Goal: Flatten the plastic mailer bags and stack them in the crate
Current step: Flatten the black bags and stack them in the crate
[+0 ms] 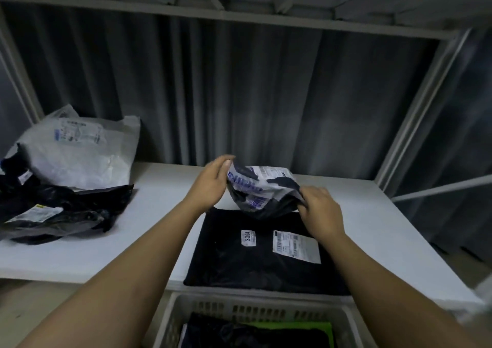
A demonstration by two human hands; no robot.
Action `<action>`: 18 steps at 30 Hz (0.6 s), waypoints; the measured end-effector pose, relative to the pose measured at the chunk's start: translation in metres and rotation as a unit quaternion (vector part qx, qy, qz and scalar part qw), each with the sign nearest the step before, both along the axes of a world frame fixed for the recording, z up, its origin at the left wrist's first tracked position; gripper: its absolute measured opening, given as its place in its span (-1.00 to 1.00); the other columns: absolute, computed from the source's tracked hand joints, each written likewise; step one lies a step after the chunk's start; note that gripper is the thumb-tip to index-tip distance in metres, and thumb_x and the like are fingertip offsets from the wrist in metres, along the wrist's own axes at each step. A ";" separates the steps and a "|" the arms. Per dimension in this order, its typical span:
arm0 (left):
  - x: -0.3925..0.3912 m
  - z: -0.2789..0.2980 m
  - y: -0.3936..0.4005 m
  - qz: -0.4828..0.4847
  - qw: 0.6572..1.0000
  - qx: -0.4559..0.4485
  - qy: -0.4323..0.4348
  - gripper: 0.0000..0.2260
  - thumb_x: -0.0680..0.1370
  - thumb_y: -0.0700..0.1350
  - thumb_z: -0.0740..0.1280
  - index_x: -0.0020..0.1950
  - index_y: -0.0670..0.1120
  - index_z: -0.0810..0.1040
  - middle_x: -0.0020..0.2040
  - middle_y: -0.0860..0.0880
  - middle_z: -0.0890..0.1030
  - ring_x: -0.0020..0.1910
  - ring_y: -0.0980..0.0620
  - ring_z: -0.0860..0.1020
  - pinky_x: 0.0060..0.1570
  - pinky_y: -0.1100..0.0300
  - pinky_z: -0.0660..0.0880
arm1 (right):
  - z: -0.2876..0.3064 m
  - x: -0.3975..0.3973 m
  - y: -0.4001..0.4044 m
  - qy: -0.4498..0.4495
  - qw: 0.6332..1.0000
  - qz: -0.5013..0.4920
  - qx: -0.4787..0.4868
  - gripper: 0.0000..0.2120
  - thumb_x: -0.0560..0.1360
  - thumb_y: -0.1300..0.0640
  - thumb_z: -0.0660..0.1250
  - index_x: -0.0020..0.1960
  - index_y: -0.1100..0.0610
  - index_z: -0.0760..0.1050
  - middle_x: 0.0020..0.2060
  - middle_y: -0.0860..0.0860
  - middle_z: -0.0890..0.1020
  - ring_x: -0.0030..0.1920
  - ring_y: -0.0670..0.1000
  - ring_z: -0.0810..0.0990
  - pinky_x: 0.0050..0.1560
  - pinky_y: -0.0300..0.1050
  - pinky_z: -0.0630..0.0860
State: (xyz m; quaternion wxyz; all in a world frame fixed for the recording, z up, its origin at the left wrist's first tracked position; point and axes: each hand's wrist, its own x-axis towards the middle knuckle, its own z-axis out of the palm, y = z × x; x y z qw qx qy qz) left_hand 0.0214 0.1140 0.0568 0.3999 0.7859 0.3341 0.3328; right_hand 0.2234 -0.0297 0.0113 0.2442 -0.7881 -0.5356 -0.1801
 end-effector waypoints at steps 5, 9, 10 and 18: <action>0.002 -0.014 -0.013 -0.017 0.962 -0.272 -0.015 -0.58 0.60 0.20 0.14 0.39 0.04 0.27 0.08 0.04 0.54 -0.04 0.03 0.59 -0.17 0.14 0.58 | -0.022 0.006 -0.013 -0.093 0.995 0.031 -0.008 -0.62 0.05 0.40 0.51 -0.20 0.17 0.48 -0.30 0.06 0.58 -0.30 0.15 0.53 -0.43 -0.20 0.31; 0.001 -0.051 -0.006 0.042 0.965 -0.255 -0.031 -0.46 0.53 -0.27 0.35 0.46 -0.03 0.25 0.27 -0.15 0.46 0.06 -0.09 0.55 -0.02 0.04 0.56 | -0.043 0.008 -0.018 0.014 0.987 0.112 -0.114 -0.82 0.23 0.18 0.29 -0.20 0.10 0.35 -0.21 0.02 0.47 -0.15 0.13 0.42 -0.24 -0.09 0.30; 0.000 -0.058 -0.008 0.057 0.967 -0.247 -0.041 -0.48 0.53 -0.32 0.32 0.44 -0.03 0.28 0.24 -0.14 0.48 0.05 -0.07 0.54 -0.03 0.06 0.55 | -0.050 0.011 -0.021 0.060 0.982 0.115 -0.134 -0.83 0.25 0.15 0.23 -0.19 0.08 0.30 -0.20 -0.02 0.41 -0.12 0.09 0.37 -0.21 -0.08 0.29; 0.002 -0.084 -0.012 0.054 0.961 -0.265 -0.064 -0.42 0.45 -0.51 0.07 0.29 0.06 0.41 0.08 -0.18 0.57 0.00 -0.12 0.59 -0.01 -0.04 0.57 | -0.055 0.011 -0.004 0.429 0.901 -0.019 -0.068 -0.46 0.57 -0.14 0.21 0.48 0.02 0.19 0.43 0.06 0.29 0.39 0.12 0.33 0.34 -0.01 0.31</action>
